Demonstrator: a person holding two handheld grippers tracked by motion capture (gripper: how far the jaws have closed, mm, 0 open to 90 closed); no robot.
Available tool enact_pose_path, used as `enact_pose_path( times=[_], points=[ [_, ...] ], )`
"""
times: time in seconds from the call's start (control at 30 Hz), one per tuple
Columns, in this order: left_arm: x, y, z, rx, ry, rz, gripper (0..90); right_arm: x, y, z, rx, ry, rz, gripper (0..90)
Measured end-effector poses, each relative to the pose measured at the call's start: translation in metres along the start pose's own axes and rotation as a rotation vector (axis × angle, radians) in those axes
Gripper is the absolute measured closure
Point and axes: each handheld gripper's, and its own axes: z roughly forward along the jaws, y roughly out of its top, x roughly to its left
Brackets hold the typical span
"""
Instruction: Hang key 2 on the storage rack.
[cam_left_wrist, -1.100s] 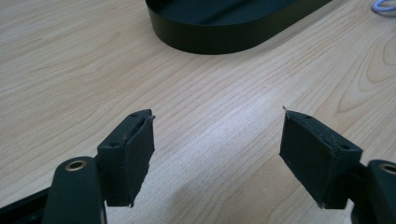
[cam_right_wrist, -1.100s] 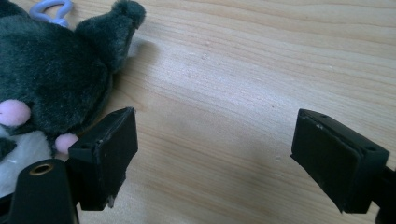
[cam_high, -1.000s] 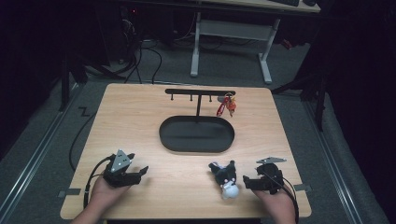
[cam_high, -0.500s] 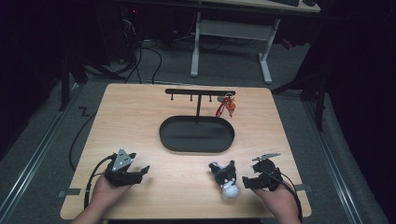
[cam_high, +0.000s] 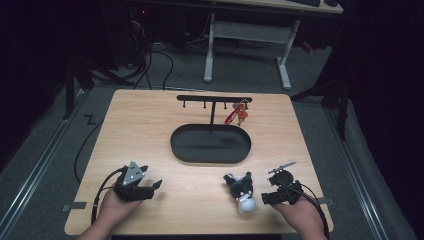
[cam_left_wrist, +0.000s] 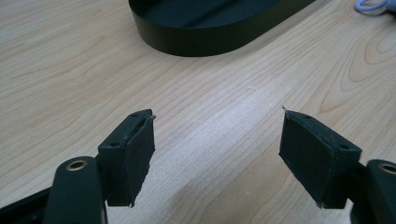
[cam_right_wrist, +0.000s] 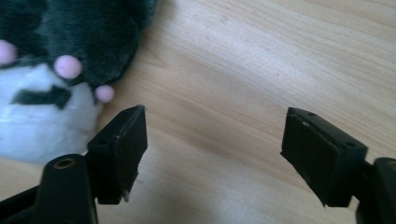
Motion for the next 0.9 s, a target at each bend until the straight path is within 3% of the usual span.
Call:
enact_pose_path(
  times=[0.13,0.27,0.33,0.37,0.6,0.9],
  points=[
    [-0.002,-0.004,-0.003,0.016,0.004,0.019,26.6,0.001,0.005,-0.009,0.020,0.031,0.034,26.4],
    [0.002,-0.003,-0.007,-0.009,0.003,-0.007,26.6,0.004,0.012,-0.015,0.029,0.059,0.046,25.5],
    [0.001,-0.002,-0.006,-0.006,-0.003,-0.005,26.6,0.010,0.016,-0.018,0.024,0.052,0.019,25.2],
    [0.000,-0.002,-0.004,-0.007,-0.007,0.003,26.7,0.016,0.019,-0.021,0.017,0.036,-0.017,24.8],
    [-0.003,0.002,-0.002,-0.017,-0.022,0.022,26.6,0.035,0.030,-0.027,0.025,0.073,-0.039,24.1],
    [0.000,0.006,-0.002,-0.035,-0.028,0.013,26.6,0.064,0.044,-0.011,0.099,0.116,-0.041,17.8]
  ],
)
